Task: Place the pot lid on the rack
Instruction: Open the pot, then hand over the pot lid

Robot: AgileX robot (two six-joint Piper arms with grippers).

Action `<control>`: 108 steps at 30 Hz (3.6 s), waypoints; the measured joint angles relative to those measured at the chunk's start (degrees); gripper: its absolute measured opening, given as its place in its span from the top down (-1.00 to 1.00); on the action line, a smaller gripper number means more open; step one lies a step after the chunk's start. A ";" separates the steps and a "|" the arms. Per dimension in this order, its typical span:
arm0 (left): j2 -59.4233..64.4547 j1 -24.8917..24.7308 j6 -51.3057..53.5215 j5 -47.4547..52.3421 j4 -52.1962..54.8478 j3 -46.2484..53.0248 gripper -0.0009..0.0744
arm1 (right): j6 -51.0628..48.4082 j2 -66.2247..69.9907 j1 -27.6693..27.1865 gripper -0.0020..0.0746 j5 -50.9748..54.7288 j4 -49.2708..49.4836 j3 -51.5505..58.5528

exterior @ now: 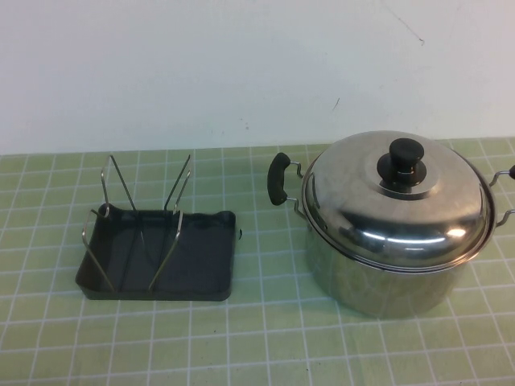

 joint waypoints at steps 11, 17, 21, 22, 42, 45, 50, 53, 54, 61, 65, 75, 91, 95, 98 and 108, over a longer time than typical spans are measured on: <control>0.00 0.00 0.00 0.00 0.00 0.00 0.98 | -0.22 0.00 0.00 0.95 0.00 0.00 0.00; 0.00 0.00 0.00 0.00 0.00 0.00 0.98 | -16.03 0.00 0.00 0.95 0.00 -2.07 0.00; 0.00 0.00 0.00 0.00 0.00 0.00 0.98 | -19.49 0.00 0.00 0.95 -1.80 -1.93 0.22; 0.00 0.00 0.00 0.00 0.00 0.00 0.98 | -19.22 0.00 0.00 0.95 -2.91 -1.93 0.23; 0.00 0.00 0.00 0.00 0.00 0.00 0.98 | -8.74 0.00 0.00 0.95 -6.25 -1.85 -21.47; 0.00 0.00 0.00 0.00 0.00 0.00 0.98 | -8.74 0.38 0.00 0.95 -9.31 -1.85 -22.05; 0.00 0.00 0.00 0.00 0.00 0.00 0.98 | -8.13 6.21 0.00 0.95 -12.81 1.35 -23.10; 0.00 0.00 0.00 0.00 0.00 0.00 0.98 | -8.20 12.43 0.00 0.95 -13.50 6.23 -24.01; 0.00 0.00 0.00 0.00 0.00 0.00 0.98 | -8.32 15.05 0.00 0.95 -14.41 7.51 -24.37; 0.00 0.00 0.00 0.00 0.00 0.00 0.98 | -8.30 34.37 5.09 0.94 -25.12 9.35 -29.82; 0.00 0.00 0.00 0.00 0.00 0.00 0.98 | -8.20 46.90 12.96 0.72 -33.52 9.58 -32.72; 0.00 0.00 0.00 0.00 0.00 0.00 0.98 | -8.92 77.56 18.90 -0.46 -56.31 5.39 -39.30; 0.00 0.00 0.00 0.00 0.00 0.00 0.98 | -5.56 95.44 18.90 -0.51 -59.69 6.23 -43.74; 0.00 0.00 0.00 0.00 0.00 0.00 0.98 | -4.52 95.81 18.90 -0.26 -59.86 6.23 -43.74; 0.00 0.00 0.00 0.00 0.00 0.00 0.98 | -4.33 95.81 18.93 0.08 -60.29 6.23 -43.74; 0.00 0.00 0.00 0.00 0.00 0.00 0.98 | -4.30 83.62 19.03 0.07 -60.72 4.65 -43.74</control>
